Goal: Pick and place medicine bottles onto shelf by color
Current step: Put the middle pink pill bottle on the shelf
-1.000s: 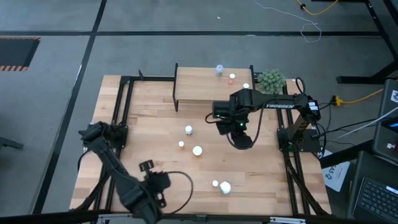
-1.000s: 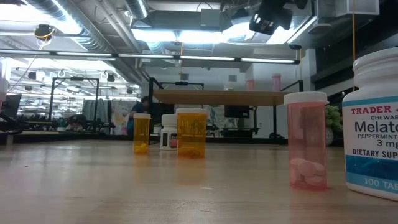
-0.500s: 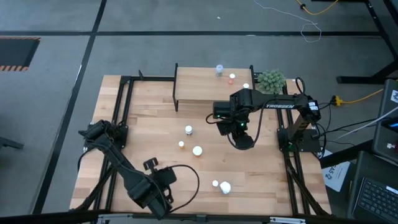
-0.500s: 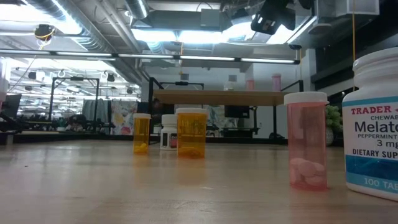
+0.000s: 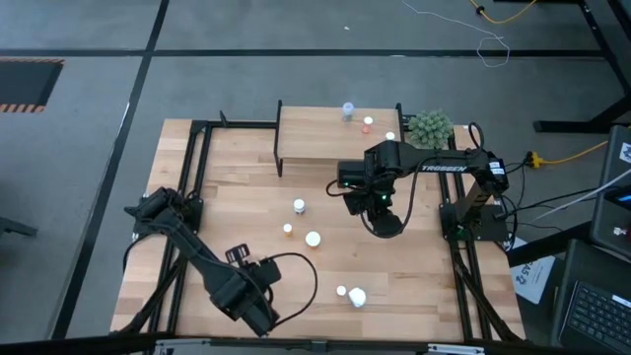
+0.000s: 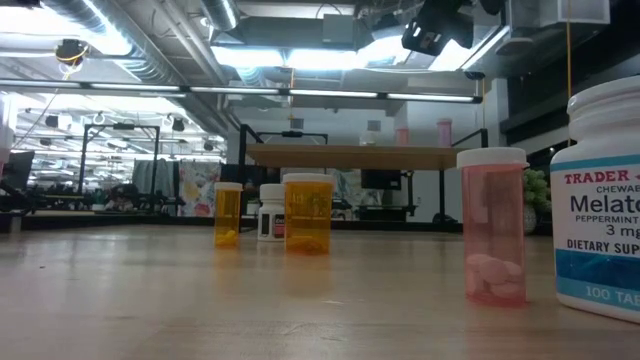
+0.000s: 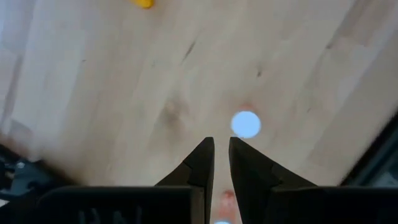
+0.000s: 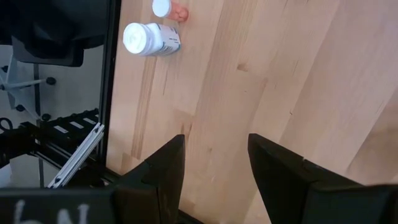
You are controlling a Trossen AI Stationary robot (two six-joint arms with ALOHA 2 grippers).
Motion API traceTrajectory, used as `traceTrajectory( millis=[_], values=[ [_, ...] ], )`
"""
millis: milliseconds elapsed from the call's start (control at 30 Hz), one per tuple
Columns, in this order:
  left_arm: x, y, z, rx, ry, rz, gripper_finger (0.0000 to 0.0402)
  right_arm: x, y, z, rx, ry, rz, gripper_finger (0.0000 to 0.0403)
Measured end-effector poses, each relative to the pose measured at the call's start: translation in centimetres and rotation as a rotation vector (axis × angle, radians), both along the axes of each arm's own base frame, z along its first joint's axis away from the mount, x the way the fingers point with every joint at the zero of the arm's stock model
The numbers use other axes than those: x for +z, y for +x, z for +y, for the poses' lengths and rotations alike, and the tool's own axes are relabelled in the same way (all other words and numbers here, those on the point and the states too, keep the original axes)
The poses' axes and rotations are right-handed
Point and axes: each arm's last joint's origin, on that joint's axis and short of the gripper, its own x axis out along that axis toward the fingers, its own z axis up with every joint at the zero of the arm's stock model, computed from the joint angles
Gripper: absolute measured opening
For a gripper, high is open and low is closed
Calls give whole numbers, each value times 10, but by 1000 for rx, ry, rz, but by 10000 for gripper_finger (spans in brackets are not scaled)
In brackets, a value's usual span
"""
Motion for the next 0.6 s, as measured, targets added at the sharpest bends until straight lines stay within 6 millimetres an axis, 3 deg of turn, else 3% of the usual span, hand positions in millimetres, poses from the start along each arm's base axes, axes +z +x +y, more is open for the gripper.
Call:
traceTrajectory(
  millis=[333, 600],
  values=[
    [7, -16, 17, 18, -48, -45, 44, 0, 0, 0, 4, 0, -2, 179],
    [-10, -23, 25, 1, -174, -140, 45, 0, 0, 0, -2, 0, 1, 179]
  ],
)
